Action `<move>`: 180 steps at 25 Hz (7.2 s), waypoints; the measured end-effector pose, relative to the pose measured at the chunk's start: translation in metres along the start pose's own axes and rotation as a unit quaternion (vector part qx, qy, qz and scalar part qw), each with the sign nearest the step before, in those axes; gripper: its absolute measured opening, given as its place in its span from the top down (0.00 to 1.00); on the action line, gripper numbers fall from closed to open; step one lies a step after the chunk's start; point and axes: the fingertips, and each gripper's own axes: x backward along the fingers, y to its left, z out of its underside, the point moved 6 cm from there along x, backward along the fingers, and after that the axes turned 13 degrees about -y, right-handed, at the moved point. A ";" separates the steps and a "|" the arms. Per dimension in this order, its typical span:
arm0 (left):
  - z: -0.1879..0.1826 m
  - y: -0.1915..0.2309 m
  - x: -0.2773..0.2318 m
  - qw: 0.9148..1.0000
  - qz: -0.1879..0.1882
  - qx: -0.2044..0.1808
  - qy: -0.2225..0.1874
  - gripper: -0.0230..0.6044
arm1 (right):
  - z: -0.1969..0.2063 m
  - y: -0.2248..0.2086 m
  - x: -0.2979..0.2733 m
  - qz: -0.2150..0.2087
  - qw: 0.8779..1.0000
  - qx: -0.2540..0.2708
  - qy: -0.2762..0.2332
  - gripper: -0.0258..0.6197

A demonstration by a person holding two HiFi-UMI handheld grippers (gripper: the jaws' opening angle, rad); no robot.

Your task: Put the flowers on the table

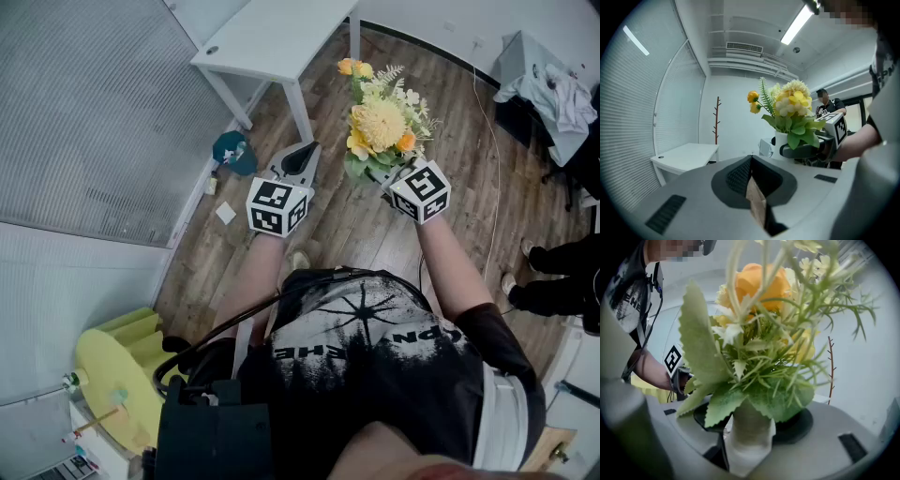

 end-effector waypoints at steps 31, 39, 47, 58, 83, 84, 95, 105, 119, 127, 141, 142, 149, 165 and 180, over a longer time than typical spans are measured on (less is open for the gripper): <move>0.011 -0.011 -0.018 1.000 -0.004 -0.009 0.006 0.94 | 0.007 -0.017 0.018 0.018 1.000 -0.009 -0.008 0.57; 0.017 0.019 -0.023 1.000 -0.009 0.003 0.004 0.94 | 0.017 -0.027 -0.007 0.022 1.000 -0.016 0.002 0.57; 0.017 0.123 -0.042 1.000 0.013 0.010 0.018 0.94 | 0.040 -0.040 -0.102 0.051 0.998 -0.024 0.009 0.57; 0.012 0.195 -0.056 0.998 0.057 0.002 0.012 0.94 | 0.050 -0.042 -0.166 0.102 0.995 -0.013 0.001 0.57; 0.047 0.323 -0.175 0.999 0.017 0.024 0.030 0.94 | 0.100 -0.176 -0.292 0.063 0.997 -0.027 0.030 0.57; 0.046 0.327 -0.184 0.999 0.011 0.025 0.030 0.94 | 0.101 -0.186 -0.297 0.058 0.998 -0.028 0.029 0.57; 0.041 0.385 -0.279 0.997 -0.064 0.028 0.034 0.94 | 0.117 -0.299 -0.366 -0.011 0.999 -0.044 0.023 0.57; 0.042 0.406 -0.298 0.994 -0.102 0.006 0.029 0.94 | 0.129 -0.332 -0.396 -0.050 0.998 -0.043 0.011 0.57; 0.062 0.527 -0.343 0.996 -0.077 0.035 0.042 0.94 | 0.165 -0.377 -0.500 -0.011 0.998 -0.051 0.026 0.57; 0.075 0.594 -0.371 0.998 -0.039 0.038 0.041 0.94 | 0.179 -0.399 -0.545 0.035 0.998 -0.038 0.025 0.57; 0.104 0.647 -0.407 0.996 0.011 0.072 0.045 0.94 | 0.209 -0.419 -0.596 0.045 0.997 -0.020 0.060 0.57; 0.104 0.646 -0.412 0.996 0.008 0.074 0.044 0.94 | 0.211 -0.422 -0.596 0.043 0.997 -0.023 0.059 0.57; 0.108 0.628 -0.428 0.995 -0.024 0.077 0.059 0.94 | 0.234 -0.438 -0.598 -0.006 0.998 -0.004 0.062 0.57; 0.132 0.638 -0.447 0.989 -0.079 0.104 0.070 0.94 | 0.277 -0.469 -0.635 -0.020 0.999 -0.040 0.022 0.57; 0.143 0.647 -0.442 0.987 -0.084 0.112 0.075 0.94 | 0.286 -0.474 -0.647 -0.011 0.999 -0.046 0.009 0.57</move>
